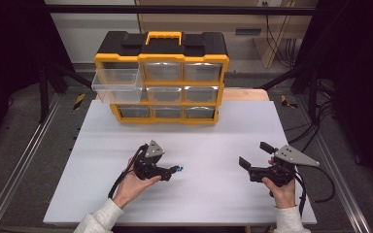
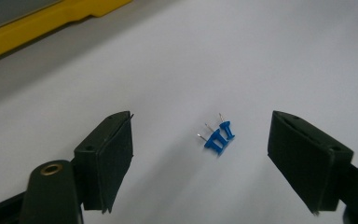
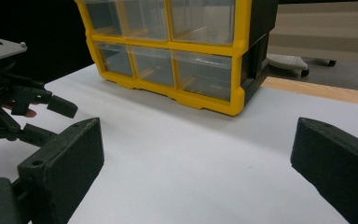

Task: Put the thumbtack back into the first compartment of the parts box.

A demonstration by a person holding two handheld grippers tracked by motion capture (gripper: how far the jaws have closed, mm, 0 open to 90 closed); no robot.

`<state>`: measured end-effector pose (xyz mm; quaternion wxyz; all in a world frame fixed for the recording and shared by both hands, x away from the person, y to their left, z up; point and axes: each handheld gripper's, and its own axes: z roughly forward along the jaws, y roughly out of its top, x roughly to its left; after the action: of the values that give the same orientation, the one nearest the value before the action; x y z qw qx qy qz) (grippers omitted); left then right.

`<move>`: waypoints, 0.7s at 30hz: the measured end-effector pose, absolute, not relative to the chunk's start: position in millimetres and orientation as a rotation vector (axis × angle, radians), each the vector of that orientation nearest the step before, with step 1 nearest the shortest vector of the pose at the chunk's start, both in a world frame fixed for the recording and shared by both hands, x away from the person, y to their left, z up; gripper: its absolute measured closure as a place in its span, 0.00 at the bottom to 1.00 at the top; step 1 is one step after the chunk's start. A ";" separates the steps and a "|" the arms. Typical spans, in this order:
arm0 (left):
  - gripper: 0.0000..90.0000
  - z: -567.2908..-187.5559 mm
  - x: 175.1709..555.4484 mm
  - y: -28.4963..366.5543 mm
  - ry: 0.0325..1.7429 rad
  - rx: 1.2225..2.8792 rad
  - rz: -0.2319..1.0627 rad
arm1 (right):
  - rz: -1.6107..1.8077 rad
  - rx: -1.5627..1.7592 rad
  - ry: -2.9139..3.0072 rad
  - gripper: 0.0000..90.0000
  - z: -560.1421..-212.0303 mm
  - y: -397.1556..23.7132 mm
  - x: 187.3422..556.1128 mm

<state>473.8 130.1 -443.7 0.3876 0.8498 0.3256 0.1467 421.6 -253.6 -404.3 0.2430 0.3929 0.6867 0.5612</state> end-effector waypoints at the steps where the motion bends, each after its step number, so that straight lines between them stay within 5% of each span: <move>1: 0.26 -445.3 474.0 129.4 0.836 2.157 0.373 | 1.528 1.068 1.879 0.03 -405.1 -253.3 422.2; 21: 0.47 -463.3 479.2 117.4 0.946 2.188 0.341 | 1.516 1.068 1.895 0.03 -406.2 -251.6 422.1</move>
<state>479.2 117.4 -463.3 0.3587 0.8482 0.3668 0.1322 422.1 -251.6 -406.2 0.2425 0.3908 0.6934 0.5547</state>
